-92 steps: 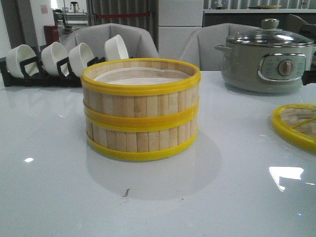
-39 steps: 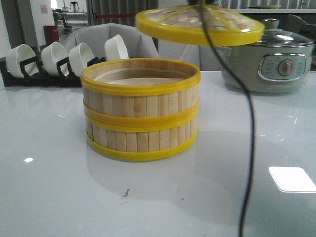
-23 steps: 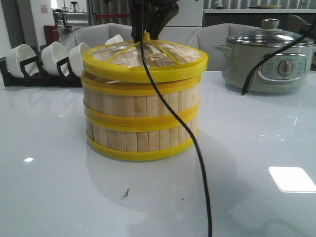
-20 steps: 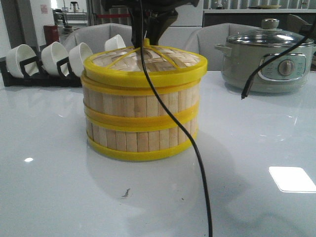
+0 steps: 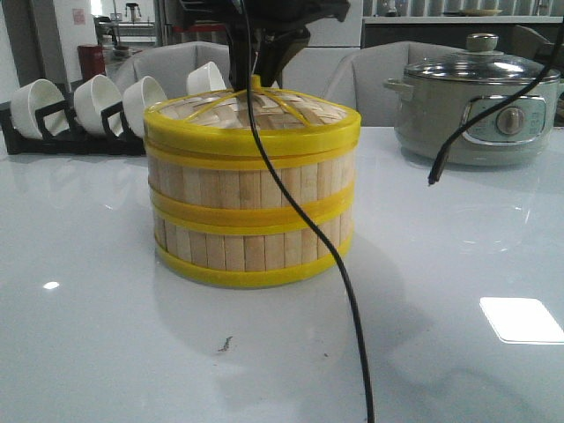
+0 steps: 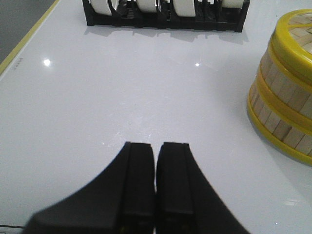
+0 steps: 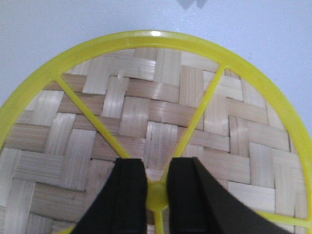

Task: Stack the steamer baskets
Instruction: 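Lower the lid onto the top basket and open the right gripper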

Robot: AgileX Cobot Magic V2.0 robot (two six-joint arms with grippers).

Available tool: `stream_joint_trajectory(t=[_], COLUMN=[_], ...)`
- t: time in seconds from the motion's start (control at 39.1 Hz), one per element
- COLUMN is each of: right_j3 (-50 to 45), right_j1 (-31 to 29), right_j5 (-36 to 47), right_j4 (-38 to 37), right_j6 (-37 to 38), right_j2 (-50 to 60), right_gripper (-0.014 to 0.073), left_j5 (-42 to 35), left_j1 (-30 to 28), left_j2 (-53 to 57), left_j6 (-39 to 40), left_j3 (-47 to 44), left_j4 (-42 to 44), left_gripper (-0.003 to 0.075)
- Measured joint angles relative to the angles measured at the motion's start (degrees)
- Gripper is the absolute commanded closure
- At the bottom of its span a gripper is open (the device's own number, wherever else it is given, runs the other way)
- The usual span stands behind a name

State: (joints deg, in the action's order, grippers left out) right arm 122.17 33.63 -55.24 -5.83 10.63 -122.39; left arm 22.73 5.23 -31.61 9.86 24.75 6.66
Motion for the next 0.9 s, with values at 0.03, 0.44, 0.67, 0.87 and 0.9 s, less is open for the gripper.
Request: stream_joint_trajectory(t=[0.03, 0.44, 0.67, 0.87, 0.9], right_j3=[0.0, 0.1, 0.1, 0.1, 0.1], right_j1=[0.0, 0.5, 1.0, 1.2, 1.2], right_j5=[0.0, -0.2, -0.7, -1.4, -1.4], right_j4=[0.0, 0.3, -0.1, 0.0, 0.2], right_j6=[0.0, -0.1, -0.1, -0.1, -0.1], right_j2=[0.0, -0.1, -0.1, -0.1, -0.1], right_gripper=[0.0546, 0.0546, 0.0546, 0.0546, 0.0546], left_j5=[0.0, 0.0, 0.0, 0.0, 0.0], left_j1=[0.0, 0.0, 0.0, 0.0, 0.0], left_j2=[0.0, 0.0, 0.0, 0.0, 0.0], left_j6=[0.0, 0.0, 0.0, 0.0, 0.0], left_j3=[0.0, 0.0, 0.0, 0.0, 0.0], left_j4=[0.0, 0.0, 0.0, 0.0, 0.0], left_gripper=[0.0629, 0.0629, 0.0629, 0.0629, 0.0629])
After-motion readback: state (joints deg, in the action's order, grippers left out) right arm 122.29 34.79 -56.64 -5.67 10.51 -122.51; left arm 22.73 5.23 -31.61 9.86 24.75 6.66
